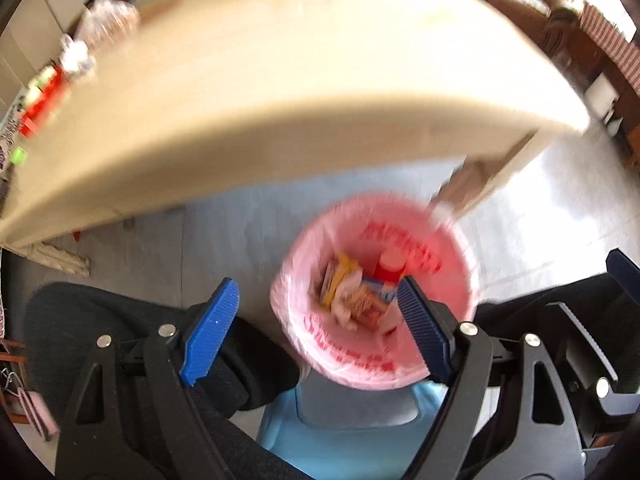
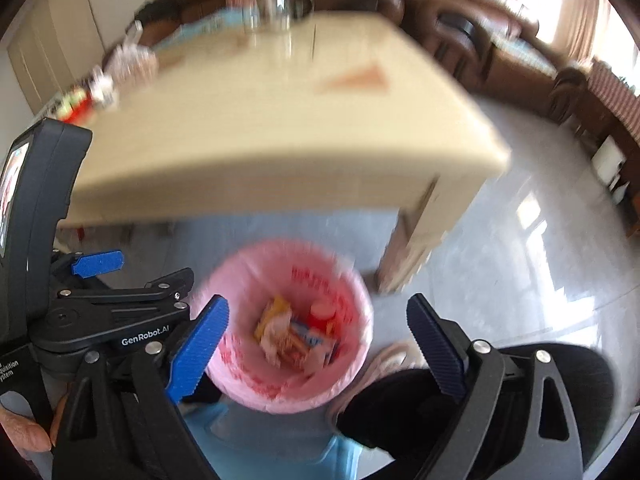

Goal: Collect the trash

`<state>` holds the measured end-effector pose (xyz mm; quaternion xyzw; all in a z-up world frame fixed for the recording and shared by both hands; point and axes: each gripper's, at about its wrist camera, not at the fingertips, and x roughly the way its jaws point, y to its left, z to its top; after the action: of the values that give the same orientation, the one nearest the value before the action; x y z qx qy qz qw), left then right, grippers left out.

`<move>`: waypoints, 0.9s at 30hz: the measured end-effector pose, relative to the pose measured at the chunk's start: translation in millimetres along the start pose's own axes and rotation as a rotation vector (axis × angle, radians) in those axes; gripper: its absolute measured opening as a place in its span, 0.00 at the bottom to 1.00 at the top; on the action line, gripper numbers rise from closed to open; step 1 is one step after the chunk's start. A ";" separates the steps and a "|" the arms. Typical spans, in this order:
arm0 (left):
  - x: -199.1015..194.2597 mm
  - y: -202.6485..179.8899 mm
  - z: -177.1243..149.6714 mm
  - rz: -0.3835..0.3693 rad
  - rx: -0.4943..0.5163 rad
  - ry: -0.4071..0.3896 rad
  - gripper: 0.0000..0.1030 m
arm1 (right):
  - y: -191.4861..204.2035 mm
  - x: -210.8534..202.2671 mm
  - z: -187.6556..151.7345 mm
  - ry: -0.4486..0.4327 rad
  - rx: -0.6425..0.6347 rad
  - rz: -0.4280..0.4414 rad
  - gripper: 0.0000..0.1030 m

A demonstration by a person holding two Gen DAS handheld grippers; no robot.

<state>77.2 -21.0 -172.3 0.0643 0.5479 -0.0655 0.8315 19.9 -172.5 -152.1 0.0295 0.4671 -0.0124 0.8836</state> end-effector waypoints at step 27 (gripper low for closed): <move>-259.8 19.1 -26.3 0.128 -0.103 -0.576 0.94 | 30.2 -250.1 18.9 -0.536 -0.017 -0.087 0.93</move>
<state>-44.6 12.5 57.0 0.0351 0.2867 -0.0008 0.9574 -103.9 -145.0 66.3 -0.0023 0.2174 -0.0536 0.9746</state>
